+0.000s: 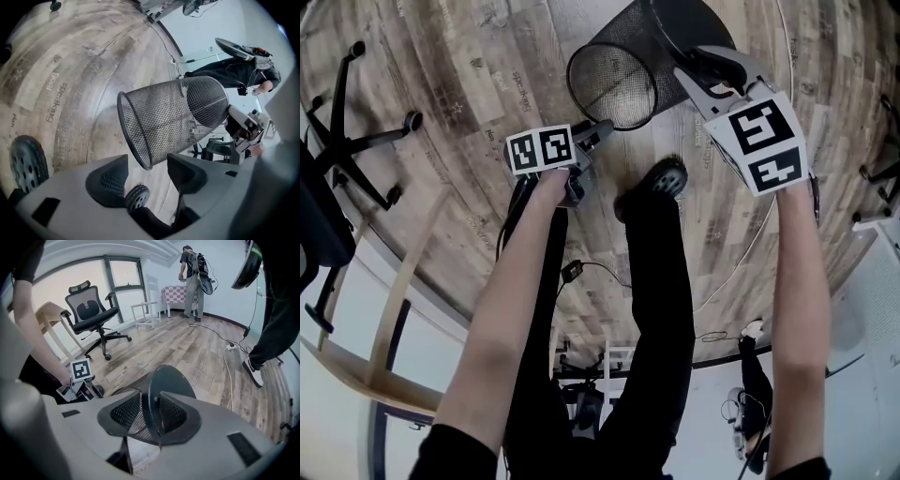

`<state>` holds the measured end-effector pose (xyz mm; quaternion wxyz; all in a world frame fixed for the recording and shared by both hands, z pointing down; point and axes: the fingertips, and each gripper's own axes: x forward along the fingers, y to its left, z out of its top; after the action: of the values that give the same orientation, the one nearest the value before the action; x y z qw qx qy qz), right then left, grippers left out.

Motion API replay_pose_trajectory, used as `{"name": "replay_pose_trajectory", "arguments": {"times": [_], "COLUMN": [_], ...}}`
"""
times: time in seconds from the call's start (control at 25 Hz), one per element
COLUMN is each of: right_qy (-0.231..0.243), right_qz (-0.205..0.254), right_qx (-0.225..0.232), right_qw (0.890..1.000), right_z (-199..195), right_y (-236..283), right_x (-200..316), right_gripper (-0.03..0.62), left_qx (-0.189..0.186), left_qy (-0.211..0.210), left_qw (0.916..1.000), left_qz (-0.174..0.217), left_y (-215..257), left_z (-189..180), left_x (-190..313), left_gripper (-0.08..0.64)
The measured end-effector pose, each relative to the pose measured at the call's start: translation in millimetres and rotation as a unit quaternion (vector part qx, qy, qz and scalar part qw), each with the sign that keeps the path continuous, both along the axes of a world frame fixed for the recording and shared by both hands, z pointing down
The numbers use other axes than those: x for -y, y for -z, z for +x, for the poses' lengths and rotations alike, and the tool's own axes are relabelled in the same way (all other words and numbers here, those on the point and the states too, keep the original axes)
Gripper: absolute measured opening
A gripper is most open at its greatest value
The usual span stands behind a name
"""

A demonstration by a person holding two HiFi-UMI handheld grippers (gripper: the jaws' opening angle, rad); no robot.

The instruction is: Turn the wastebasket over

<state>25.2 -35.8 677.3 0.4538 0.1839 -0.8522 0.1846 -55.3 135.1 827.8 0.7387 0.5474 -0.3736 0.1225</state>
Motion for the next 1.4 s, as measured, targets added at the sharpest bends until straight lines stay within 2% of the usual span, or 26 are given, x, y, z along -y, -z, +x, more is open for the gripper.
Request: {"name": "replay_pose_trajectory", "arguments": {"times": [0.2,0.32,0.44,0.6,0.8,0.96,1.08,1.4], "right_qy": [0.012,0.007,0.001,-0.005,-0.006,-0.005,-0.007,-0.004], "right_qz": [-0.001,-0.004,-0.009,-0.009,-0.006,-0.011,-0.014,-0.025], "right_qx": [-0.002,0.005,0.012,0.018,0.018,0.024,0.030,0.043], "right_qw": [1.000,1.000,1.000,1.000,1.000,1.000,0.999,0.999], "right_z": [-3.8,-5.2,-5.2,-6.1,-7.6,-9.9,-13.1,-19.2], "right_y": [1.3,1.2,1.8,2.9,3.1,4.1,4.7,4.9], "right_x": [-11.4,-19.1,-25.9,-34.3,-45.7,-52.7,-58.2,-65.5], "right_gripper": [0.143,0.140,0.135,0.135,0.135,0.132,0.129,0.127], "left_qx": [0.004,0.009,-0.002,-0.023,-0.029,-0.044,-0.047,-0.018], "left_qy": [0.017,0.013,0.009,0.023,0.037,0.059,0.071,0.068], "left_qw": [0.9998,0.9998,0.9994,0.9971,0.9902,0.9847,0.9833,0.9883], "left_qz": [0.004,0.016,0.033,0.069,0.131,0.158,0.160,0.135], "left_y": [13.9,29.4,50.4,80.9,119.0,144.3,152.0,140.0], "left_z": [-16.2,-25.7,-26.6,-22.4,-10.7,3.8,11.8,25.0], "left_x": [-2.5,-4.3,1.4,30.4,78.0,109.3,119.4,120.8], "left_gripper": [0.270,0.270,0.270,0.270,0.272,0.290,0.298,0.299]}}
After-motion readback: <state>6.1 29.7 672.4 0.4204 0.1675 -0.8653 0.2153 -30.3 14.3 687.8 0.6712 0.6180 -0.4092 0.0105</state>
